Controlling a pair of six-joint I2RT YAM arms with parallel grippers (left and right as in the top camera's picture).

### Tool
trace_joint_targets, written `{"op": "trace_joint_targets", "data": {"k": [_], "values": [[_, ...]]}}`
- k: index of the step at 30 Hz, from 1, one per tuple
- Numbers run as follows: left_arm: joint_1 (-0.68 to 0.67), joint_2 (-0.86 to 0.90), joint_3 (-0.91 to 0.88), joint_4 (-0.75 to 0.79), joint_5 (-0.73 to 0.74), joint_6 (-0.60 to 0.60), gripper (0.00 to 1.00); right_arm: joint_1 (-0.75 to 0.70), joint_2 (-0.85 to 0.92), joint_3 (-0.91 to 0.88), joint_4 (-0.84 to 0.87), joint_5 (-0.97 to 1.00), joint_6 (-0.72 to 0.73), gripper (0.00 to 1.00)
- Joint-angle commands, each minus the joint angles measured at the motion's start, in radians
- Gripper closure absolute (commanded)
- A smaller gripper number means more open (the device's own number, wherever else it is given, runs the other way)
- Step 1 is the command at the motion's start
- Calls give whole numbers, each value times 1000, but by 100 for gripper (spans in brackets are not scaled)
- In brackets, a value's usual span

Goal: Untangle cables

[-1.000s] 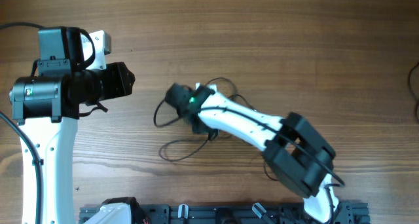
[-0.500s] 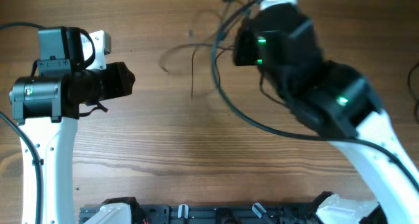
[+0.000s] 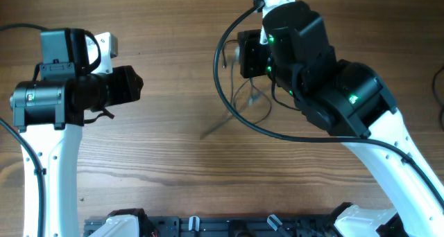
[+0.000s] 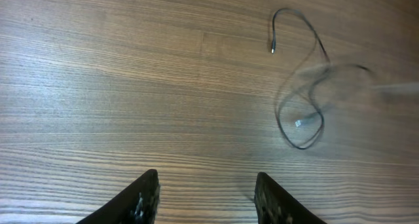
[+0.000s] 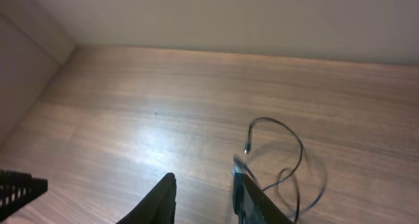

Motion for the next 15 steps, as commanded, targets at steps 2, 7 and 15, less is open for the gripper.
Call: {"op": "trace_joint_targets", "data": {"k": [2, 7, 15], "values": [[6, -16, 13, 0, -2, 2, 51, -2, 15, 5, -1, -32, -24, 71], [6, -16, 13, -7, -2, 2, 51, -2, 17, 5, -32, -2, -41, 73], [6, -16, 13, -10, -2, 2, 50, -2, 167, -129, -217, 131, 37, 53]]}}
